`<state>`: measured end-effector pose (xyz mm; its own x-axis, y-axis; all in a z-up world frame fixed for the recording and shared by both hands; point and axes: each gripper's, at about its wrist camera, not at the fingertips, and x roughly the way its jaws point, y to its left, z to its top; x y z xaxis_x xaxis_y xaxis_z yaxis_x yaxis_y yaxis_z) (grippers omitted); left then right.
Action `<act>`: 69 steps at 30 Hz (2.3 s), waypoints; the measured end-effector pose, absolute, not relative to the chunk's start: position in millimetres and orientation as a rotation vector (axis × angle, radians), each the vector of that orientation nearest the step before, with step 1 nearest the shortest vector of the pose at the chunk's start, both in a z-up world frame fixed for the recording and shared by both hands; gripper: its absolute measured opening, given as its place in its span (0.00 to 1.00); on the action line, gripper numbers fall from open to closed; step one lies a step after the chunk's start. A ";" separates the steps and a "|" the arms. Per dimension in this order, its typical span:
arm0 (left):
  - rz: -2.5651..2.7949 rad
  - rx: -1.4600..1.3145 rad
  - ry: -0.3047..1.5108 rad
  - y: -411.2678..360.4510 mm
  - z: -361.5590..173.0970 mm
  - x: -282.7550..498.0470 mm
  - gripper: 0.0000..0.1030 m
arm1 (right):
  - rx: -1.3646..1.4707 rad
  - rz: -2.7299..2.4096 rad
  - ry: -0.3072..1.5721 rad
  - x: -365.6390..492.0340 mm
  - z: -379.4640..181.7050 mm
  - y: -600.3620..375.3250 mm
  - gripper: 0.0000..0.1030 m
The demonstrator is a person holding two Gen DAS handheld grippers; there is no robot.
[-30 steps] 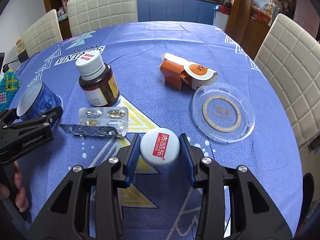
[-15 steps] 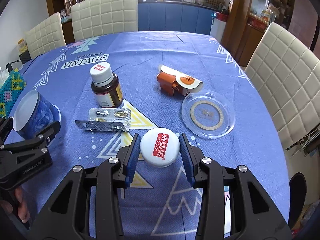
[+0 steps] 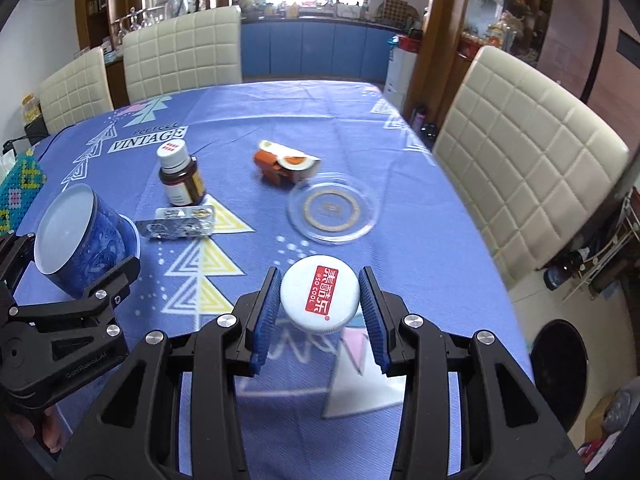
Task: Collect trash
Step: 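Carry the white lid and blue cup over the bin, then open the right tool to drop the lid while the left tool drops the cup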
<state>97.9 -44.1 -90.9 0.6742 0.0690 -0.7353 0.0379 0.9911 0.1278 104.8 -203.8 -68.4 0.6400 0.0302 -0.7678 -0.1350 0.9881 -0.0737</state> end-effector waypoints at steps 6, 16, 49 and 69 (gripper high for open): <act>-0.093 0.177 0.798 -98.1 -78.4 90.3 0.77 | -0.109 0.007 0.852 81.7 -54.7 -247.6 0.40; -0.256 0.240 0.761 -183.6 -64.3 75.2 0.77 | -0.038 -0.139 0.832 51.4 -42.1 -325.0 0.40; -0.537 0.343 0.713 -376.3 -53.3 81.4 0.77 | 0.088 -0.422 0.792 30.5 -35.4 -508.8 0.41; -0.608 0.374 0.723 -425.3 -62.3 86.3 0.77 | 0.142 -0.544 0.808 24.7 -47.3 -559.4 0.52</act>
